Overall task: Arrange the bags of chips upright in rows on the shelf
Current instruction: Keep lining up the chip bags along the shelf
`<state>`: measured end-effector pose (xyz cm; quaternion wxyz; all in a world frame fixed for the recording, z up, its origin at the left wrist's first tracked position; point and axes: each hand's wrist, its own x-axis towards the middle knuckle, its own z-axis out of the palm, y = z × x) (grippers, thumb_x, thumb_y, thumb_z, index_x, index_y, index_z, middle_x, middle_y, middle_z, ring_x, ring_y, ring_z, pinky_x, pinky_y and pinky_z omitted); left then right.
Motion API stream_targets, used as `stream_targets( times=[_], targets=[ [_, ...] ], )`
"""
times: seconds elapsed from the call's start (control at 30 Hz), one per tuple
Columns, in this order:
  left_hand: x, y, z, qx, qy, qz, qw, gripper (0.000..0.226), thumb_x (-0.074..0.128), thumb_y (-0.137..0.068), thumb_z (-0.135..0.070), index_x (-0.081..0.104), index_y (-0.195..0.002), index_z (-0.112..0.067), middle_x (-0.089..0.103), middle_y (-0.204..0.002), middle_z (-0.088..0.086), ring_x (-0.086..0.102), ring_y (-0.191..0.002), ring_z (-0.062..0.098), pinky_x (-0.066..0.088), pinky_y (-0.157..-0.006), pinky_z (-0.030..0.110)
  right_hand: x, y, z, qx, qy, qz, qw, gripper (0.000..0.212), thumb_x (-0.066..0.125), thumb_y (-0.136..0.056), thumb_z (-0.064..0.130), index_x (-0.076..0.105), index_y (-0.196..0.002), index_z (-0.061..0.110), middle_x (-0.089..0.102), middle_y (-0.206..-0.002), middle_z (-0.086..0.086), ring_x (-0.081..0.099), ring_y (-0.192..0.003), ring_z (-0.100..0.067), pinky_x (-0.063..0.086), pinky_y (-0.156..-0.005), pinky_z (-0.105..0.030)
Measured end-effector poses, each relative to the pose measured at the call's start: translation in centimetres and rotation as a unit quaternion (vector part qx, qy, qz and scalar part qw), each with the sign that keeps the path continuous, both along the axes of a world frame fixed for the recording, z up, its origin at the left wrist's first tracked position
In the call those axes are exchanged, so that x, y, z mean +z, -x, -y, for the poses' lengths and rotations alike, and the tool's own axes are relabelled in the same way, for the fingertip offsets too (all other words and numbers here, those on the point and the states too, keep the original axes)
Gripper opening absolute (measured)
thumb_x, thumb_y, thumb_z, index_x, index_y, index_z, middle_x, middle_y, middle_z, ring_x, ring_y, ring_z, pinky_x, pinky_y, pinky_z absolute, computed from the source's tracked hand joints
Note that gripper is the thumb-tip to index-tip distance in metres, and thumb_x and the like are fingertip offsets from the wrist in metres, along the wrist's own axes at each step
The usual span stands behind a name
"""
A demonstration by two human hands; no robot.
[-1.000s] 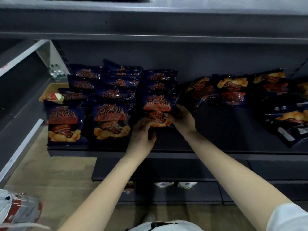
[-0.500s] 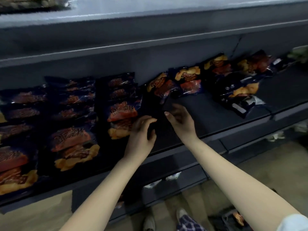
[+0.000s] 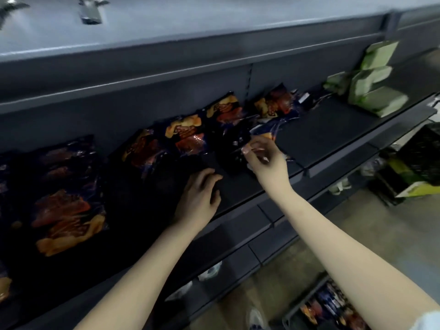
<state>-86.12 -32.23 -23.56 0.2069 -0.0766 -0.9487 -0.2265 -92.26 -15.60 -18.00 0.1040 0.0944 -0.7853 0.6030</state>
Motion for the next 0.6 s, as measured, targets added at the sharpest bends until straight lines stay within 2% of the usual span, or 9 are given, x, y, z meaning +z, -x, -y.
stream_targets(
  times=[0.1,0.23,0.3,0.4,0.47,0.6],
  targets=[
    [0.6,2.8,-3.3,-0.048,0.074,-0.007,0.996,0.047,0.065,-0.080,-0.027,0.055,-0.124,-0.015,0.049,-0.133,0.006,0.046,-0.120,0.027,0.044,-0.096,0.041,0.6,2.2,-4.3,-0.029,-0.002,-0.015,0.999,0.027,0.064,-0.088,0.029,0.056,-0.113,0.023,0.064,-0.106,0.000,0.062,-0.089,-0.002,0.044,-0.071,-0.007],
    [1.0,5.7,-7.6,-0.094,0.170,-0.015,0.981,0.062,0.067,-0.074,-0.037,0.049,-0.130,-0.018,0.043,-0.142,0.006,0.032,-0.132,0.025,0.038,-0.100,0.045,-0.5,4.6,-9.0,-0.039,-0.003,-0.006,0.999,0.024,0.064,-0.087,0.032,0.055,-0.110,0.030,0.062,-0.107,0.001,0.062,-0.096,-0.012,0.050,-0.080,-0.021],
    [0.5,6.6,-9.5,-0.083,0.193,-0.008,0.978,0.062,0.069,-0.072,-0.034,0.050,-0.128,-0.018,0.042,-0.143,0.005,0.030,-0.134,0.025,0.038,-0.100,0.046,-1.2,5.6,-10.8,-0.031,-0.023,0.002,0.999,0.025,0.064,-0.087,0.033,0.056,-0.110,0.030,0.062,-0.108,0.000,0.061,-0.097,-0.010,0.049,-0.080,-0.017],
    [0.1,7.9,-11.3,-0.038,0.194,0.018,0.980,0.064,0.074,-0.071,-0.026,0.049,-0.129,-0.017,0.045,-0.140,0.007,0.039,-0.130,0.030,0.042,-0.097,0.047,-1.7,7.0,-12.8,-0.012,-0.039,0.017,0.999,0.029,0.065,-0.086,0.034,0.057,-0.113,0.026,0.061,-0.111,0.001,0.059,-0.097,-0.008,0.044,-0.076,-0.008],
    [0.0,8.5,-11.9,-0.015,0.184,0.023,0.982,0.068,0.073,-0.071,-0.019,0.045,-0.133,-0.018,0.047,-0.137,0.007,0.043,-0.126,0.029,0.043,-0.098,0.045,-1.8,7.9,-13.5,0.001,-0.035,0.027,0.999,0.031,0.065,-0.085,0.034,0.058,-0.114,0.024,0.060,-0.113,0.001,0.059,-0.097,-0.008,0.046,-0.079,-0.013],
    [-0.5,9.2,-12.7,-0.015,0.147,0.010,0.989,0.074,0.068,-0.072,-0.001,0.040,-0.139,-0.014,0.043,-0.141,0.007,0.040,-0.129,0.027,0.037,-0.106,0.041,-2.7,8.9,-14.2,0.019,-0.033,0.046,0.998,0.035,0.066,-0.085,0.032,0.058,-0.118,0.021,0.058,-0.114,0.002,0.059,-0.098,-0.008,0.047,-0.083,-0.018]
  ],
)
